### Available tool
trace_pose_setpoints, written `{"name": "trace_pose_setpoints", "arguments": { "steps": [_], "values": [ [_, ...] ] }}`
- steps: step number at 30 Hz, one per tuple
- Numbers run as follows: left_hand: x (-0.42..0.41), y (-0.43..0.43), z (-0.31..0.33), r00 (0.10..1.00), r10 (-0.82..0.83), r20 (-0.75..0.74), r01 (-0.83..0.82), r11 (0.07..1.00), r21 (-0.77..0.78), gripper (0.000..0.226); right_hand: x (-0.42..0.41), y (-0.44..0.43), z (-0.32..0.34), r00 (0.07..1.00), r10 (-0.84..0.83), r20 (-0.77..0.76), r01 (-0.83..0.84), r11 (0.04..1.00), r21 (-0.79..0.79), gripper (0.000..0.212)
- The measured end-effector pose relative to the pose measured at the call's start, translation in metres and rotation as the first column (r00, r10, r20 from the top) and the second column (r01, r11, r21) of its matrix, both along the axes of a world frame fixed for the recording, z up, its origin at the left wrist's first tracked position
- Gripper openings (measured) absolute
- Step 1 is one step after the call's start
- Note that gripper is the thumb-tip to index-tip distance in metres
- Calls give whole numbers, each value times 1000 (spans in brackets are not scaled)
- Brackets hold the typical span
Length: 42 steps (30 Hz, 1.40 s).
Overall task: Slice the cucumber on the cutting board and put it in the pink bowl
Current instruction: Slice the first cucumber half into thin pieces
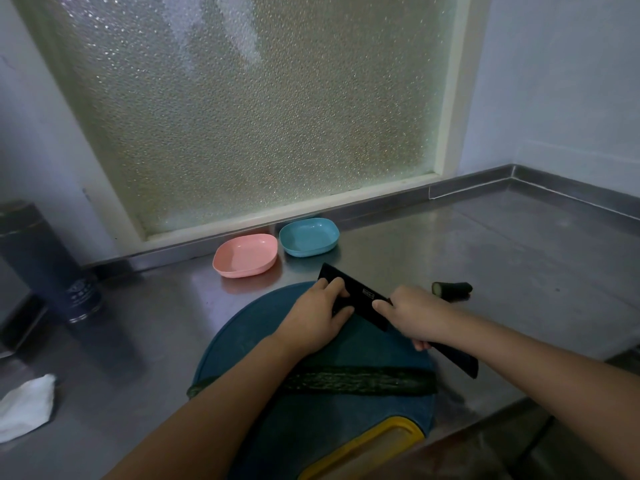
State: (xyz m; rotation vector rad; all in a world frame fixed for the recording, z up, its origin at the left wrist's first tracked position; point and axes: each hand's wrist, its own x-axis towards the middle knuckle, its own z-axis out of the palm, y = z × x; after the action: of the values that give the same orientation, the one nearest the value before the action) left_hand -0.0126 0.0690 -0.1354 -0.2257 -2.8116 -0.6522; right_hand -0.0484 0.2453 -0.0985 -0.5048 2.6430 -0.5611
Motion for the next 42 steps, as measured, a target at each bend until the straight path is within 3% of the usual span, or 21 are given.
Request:
{"name": "trace_pose_setpoints", "arguments": {
  "steps": [26,36,42],
  "values": [
    [-2,-2,-3,1000,-4,-18,4,1000,-15,20,2,1,13,997,-35,68,37,999,-31,45],
    [1,-5,1,999,-19,49,21,999,-34,25,10,2,4,1000,-26,15,26,999,-26,47],
    [4,-6,-1,1000,-28,12,28,999,-31,25,9,13,8,999,-38,25,39,998,-38,46]
  ]
}}
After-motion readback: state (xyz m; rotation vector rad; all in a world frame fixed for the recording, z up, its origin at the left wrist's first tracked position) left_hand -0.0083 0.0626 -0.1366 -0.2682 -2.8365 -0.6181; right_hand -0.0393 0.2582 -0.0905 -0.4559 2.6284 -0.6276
